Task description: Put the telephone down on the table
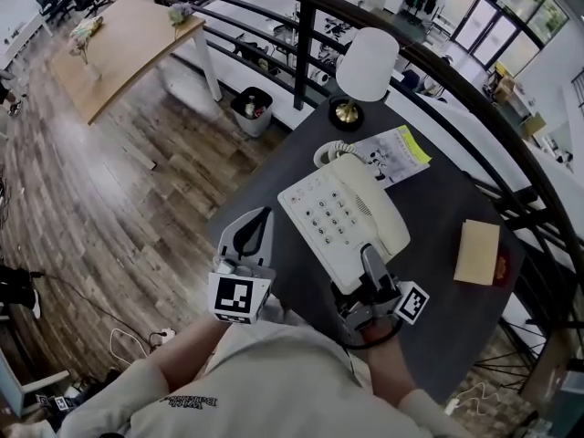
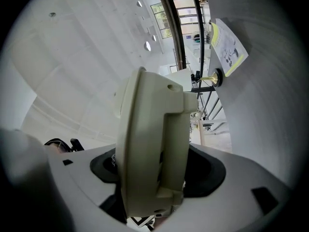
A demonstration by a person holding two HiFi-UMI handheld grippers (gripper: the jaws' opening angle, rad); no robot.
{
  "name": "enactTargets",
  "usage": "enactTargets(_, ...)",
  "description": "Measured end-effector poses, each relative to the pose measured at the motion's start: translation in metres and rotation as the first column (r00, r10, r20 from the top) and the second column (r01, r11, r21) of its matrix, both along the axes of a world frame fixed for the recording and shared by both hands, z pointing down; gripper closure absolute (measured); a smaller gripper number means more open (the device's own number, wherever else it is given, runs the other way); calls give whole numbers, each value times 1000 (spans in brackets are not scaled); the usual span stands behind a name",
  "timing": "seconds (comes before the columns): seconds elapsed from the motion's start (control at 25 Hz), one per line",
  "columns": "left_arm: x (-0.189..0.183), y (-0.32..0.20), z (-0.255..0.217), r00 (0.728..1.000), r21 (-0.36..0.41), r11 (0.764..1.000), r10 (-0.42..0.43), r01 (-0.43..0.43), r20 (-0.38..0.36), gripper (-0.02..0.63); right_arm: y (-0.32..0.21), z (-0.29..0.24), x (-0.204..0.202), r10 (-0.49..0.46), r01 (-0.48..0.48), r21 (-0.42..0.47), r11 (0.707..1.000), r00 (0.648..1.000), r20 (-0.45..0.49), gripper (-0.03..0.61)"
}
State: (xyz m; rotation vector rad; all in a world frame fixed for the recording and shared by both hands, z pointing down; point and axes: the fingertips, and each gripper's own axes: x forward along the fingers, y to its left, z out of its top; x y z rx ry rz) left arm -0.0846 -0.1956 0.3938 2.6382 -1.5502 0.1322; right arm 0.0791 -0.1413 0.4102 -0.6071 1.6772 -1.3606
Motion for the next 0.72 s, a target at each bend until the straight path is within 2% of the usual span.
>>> enactTargets(0.28,1,-45,22,999,-35,998,-46,46,-16,609,-63,27,-5,-28,27,-31,999,999,-34,252)
enactTargets(0.48,9,-86,50,998,-60,996,-61,61,2,609,-113,51,-8,-25,21,-65,998,998,-61,252)
enactTargets(0.72,11,-140,88,997,-141,987,-80,76,-24,609,-170,95,-13,-24,13,-92,996,992,-121,252)
